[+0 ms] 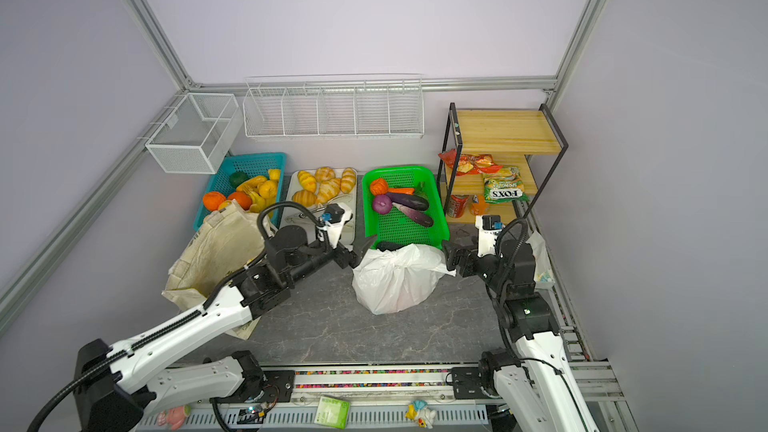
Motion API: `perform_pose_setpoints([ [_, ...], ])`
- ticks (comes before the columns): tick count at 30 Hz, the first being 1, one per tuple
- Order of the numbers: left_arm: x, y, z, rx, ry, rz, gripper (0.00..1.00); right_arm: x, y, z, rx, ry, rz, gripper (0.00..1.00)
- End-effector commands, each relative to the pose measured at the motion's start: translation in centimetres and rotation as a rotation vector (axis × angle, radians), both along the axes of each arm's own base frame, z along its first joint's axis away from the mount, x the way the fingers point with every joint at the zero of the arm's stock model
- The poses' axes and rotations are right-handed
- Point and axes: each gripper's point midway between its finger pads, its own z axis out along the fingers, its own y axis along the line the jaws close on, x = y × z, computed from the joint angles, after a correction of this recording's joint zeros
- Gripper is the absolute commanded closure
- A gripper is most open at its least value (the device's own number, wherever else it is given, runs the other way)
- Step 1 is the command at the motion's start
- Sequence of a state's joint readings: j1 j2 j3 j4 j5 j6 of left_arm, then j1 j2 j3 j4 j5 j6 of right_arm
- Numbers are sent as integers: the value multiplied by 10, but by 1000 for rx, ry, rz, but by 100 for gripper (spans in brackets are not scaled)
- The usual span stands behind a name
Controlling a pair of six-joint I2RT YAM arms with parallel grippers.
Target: Place the mixed food into the grocery bags and tie them
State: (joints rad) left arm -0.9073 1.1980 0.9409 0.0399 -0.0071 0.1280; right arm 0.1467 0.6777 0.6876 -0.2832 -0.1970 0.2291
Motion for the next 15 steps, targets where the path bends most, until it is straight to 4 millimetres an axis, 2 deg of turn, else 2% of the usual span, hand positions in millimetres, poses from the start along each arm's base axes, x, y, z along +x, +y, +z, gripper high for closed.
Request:
perform_pose_setpoints([
  [1,-4,-25,-55,289,4,-122,10,10,-19,29,-40,-86,-112,2],
  [4,-6,-49,-82,377,51,-216,1,9,-23,34,-49,-102,-134,3],
  [10,-2,-68,-135,514,149,-285,1,6,-23,18,-54,-67,-129,3],
  [13,1,-70,-151,549,174,-289,8,6,-23,13,-54,-53,-125,4],
  [15,-2,-73,-155,542,199,-305,18,8,-21,9,-52,-42,-120,4],
])
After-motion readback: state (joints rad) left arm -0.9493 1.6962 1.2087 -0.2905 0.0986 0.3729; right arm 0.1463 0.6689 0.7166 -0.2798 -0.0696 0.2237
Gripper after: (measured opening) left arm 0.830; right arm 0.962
